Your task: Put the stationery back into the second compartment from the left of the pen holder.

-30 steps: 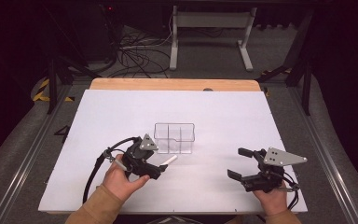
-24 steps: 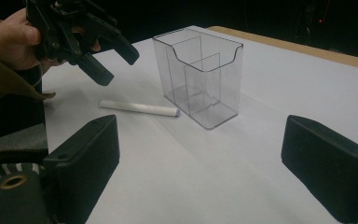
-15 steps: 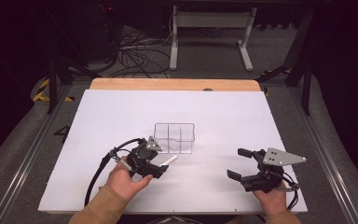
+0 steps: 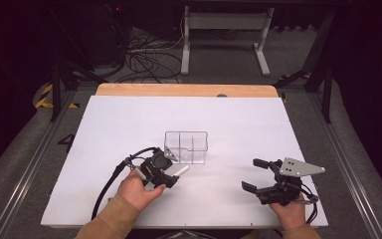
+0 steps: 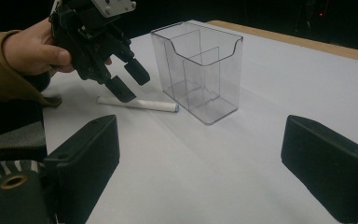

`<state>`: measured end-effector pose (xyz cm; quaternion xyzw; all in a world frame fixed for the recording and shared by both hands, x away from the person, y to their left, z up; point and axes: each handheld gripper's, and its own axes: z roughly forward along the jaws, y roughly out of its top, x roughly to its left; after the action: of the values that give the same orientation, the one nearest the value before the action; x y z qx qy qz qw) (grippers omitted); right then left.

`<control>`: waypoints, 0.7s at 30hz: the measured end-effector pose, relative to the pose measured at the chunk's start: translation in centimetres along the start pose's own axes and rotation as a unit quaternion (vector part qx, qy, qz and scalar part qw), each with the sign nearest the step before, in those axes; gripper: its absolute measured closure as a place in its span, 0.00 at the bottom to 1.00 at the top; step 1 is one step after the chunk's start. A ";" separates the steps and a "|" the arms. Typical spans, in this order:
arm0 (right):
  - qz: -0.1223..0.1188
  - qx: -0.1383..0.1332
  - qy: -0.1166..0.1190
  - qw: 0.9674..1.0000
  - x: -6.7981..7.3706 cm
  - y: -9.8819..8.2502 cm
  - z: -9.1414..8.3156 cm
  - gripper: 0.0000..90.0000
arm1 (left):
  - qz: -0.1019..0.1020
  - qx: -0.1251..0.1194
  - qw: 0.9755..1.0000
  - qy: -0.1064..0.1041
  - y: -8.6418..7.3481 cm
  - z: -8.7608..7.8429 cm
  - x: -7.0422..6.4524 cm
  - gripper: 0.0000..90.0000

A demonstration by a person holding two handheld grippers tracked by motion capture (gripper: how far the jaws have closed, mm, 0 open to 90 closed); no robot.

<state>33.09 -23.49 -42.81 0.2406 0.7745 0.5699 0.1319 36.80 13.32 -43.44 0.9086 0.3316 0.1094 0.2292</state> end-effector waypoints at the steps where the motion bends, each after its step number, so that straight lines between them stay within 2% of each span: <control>1: 0.000 0.000 0.000 1.000 0.0 0.0 0.0 0.13 | 0.002 0.000 1.000 0.000 0.0 0.1 0.0 0.51; 11: -0.001 0.003 0.001 1.000 0.0 -0.1 0.1 0.13 | 0.029 0.027 0.999 0.013 0.4 1.1 -0.3 0.58; 21: -0.003 0.004 0.002 1.000 0.0 -0.1 0.1 0.13 | 0.031 0.048 0.998 0.011 0.6 1.7 -0.2 0.66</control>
<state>33.12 -23.38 -42.92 0.2377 0.7778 0.5667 0.1316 37.54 12.18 -44.70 0.9273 0.3103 0.1106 0.1778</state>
